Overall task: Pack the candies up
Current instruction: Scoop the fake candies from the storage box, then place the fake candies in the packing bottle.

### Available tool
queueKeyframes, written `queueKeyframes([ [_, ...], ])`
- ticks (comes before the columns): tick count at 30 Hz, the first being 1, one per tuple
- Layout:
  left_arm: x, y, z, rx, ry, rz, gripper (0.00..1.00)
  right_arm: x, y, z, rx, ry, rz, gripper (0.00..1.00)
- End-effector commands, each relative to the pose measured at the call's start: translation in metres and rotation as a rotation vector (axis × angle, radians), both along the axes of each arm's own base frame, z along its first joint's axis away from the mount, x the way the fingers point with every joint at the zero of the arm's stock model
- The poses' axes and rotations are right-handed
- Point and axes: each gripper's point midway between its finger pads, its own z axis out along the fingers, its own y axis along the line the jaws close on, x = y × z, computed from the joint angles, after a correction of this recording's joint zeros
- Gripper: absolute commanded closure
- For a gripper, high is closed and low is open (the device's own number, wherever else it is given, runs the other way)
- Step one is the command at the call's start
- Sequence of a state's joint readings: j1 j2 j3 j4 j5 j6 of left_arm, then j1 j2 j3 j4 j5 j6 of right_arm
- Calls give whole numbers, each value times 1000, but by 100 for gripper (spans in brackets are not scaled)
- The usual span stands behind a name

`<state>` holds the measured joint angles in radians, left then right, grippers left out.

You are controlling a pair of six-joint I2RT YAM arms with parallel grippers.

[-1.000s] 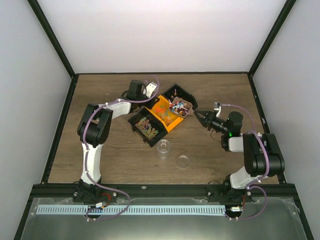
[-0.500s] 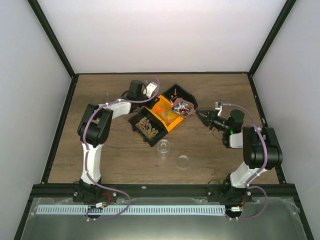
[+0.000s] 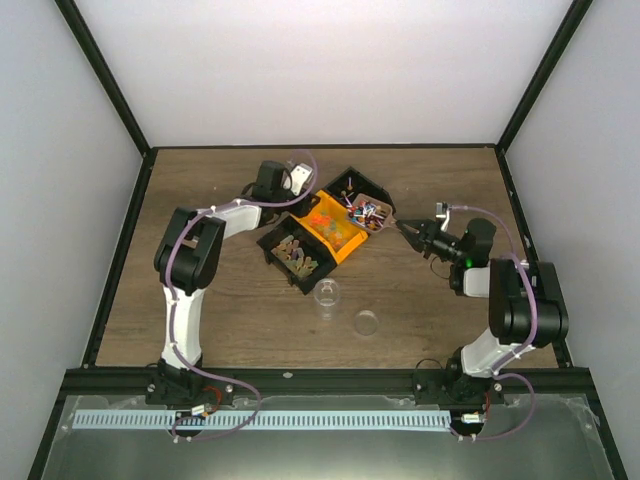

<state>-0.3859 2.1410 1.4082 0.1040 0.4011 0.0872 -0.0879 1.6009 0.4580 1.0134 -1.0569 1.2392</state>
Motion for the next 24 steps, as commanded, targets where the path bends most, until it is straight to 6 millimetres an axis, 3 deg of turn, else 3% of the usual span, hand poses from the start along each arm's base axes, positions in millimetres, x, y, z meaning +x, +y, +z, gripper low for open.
queueKeyframes([
  [1,-20,8,-24,50,79,14,51,-7,-3,14,-9,-57,17,99],
  [6,-18,13,-5,40,35,46,23,-20,-1,20,-42,-75,36,99],
  [11,-13,14,17,33,-13,52,15,-37,0,22,-118,-82,33,99],
  [15,-8,10,34,11,-36,43,0,-51,1,27,-120,-84,38,99],
  [24,-17,13,82,-90,-113,79,0,-90,7,22,-98,-63,55,98],
])
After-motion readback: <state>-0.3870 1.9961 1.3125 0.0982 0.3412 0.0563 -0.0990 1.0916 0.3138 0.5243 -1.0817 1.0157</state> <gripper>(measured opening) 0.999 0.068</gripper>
